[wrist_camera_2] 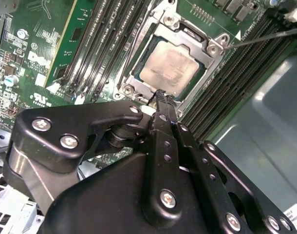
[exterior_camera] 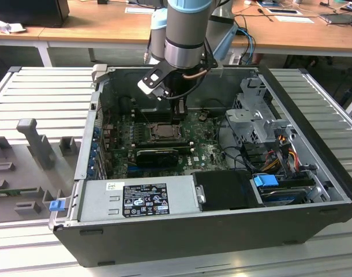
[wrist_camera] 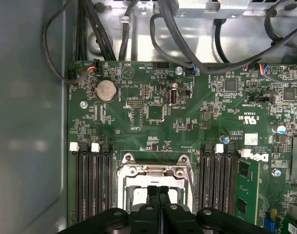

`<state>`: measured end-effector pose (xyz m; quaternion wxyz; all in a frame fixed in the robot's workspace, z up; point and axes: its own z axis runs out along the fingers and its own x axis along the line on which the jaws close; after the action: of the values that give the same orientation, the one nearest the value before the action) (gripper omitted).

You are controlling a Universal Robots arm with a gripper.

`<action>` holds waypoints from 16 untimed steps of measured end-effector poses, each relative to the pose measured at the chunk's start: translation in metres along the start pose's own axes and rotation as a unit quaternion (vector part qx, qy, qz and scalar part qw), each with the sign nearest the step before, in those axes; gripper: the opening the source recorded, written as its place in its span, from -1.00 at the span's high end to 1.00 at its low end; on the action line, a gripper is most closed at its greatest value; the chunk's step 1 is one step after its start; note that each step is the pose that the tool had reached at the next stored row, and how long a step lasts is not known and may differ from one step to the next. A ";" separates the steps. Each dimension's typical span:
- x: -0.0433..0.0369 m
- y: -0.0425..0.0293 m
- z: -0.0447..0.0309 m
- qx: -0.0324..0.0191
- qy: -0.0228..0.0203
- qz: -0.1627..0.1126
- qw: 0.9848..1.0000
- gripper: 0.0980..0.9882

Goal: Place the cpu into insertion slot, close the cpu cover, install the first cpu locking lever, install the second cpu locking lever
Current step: 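Close the cpu cover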

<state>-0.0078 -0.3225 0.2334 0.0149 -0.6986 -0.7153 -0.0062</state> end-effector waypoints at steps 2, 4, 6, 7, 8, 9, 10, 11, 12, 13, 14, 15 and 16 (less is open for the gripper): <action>-0.0007 -0.0015 0.0015 -0.003 0.000 -0.003 1.000 0.98; -0.0015 -0.0038 0.0032 -0.006 0.000 -0.004 1.000 0.98; -0.0016 -0.0066 0.0033 -0.007 0.001 -0.006 1.000 0.98; -0.0015 -0.0080 0.0034 -0.008 0.002 -0.006 1.000 0.98; -0.0015 -0.0102 0.0034 -0.008 0.002 -0.006 1.000 0.98; -0.0015 -0.0124 0.0034 -0.009 0.002 -0.006 1.000 0.98; -0.0014 -0.0139 0.0035 -0.009 0.002 -0.006 1.000 0.98; -0.0014 -0.0158 0.0035 -0.009 0.002 -0.006 1.000 0.98; -0.0013 -0.0190 0.0035 -0.009 0.002 -0.006 1.000 0.98; -0.0012 -0.0211 0.0035 -0.009 0.002 -0.006 1.000 0.98; -0.0012 -0.0227 0.0035 -0.009 0.002 -0.006 1.000 0.98; -0.0012 -0.0234 0.0035 -0.009 0.002 -0.006 1.000 0.98; -0.0012 -0.0240 0.0035 -0.009 0.002 -0.006 1.000 0.98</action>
<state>-0.0318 -0.3242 0.2301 0.0097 -0.6942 -0.7196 -0.0138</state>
